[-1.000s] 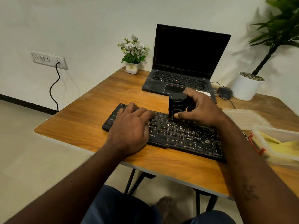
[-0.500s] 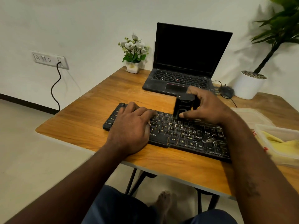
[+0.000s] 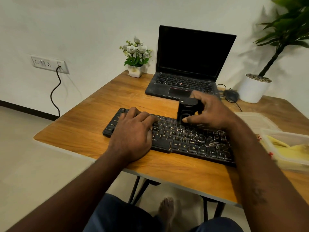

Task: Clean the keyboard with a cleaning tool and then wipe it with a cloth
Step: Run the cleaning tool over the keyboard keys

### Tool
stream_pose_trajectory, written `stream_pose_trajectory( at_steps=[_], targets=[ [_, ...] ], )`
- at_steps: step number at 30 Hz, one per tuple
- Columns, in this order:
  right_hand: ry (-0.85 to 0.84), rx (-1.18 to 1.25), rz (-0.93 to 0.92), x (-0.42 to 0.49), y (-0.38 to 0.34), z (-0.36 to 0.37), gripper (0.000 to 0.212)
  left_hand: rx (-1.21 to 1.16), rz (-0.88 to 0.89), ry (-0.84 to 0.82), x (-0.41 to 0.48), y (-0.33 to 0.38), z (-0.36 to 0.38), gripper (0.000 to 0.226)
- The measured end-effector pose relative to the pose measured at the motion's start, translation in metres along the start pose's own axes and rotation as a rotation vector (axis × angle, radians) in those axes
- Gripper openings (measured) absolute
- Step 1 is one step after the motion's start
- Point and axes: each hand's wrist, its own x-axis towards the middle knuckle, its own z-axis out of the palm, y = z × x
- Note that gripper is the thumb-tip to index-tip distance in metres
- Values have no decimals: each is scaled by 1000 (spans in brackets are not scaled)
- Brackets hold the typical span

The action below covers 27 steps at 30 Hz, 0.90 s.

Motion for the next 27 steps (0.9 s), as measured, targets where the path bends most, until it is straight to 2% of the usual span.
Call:
stream_pose_trajectory(
  at_steps=[4, 7, 10, 15, 19, 24, 27],
  targets=[
    [39, 37, 112, -14, 18, -29, 44, 4, 3, -11, 1, 0, 0, 47],
    [105, 51, 83, -9, 15, -20, 44, 0, 7, -5, 1, -1, 0, 49],
    [101, 66, 31, 2, 6, 0, 46, 1, 12, -7, 1, 0, 1, 52],
    [213, -104, -14, 15, 1, 18, 55, 20, 9, -8, 0, 1, 0, 53],
    [140, -5, -25, 11, 7, 18, 50, 27, -3, -26, 1, 1, -1, 54],
    [190, -55, 5, 15, 7, 19, 50, 35, -3, -31, 0, 1, -2, 54],
    [112, -6, -11, 13, 6, 20, 44, 38, -4, -29, 0, 1, -2, 52]
  ],
)
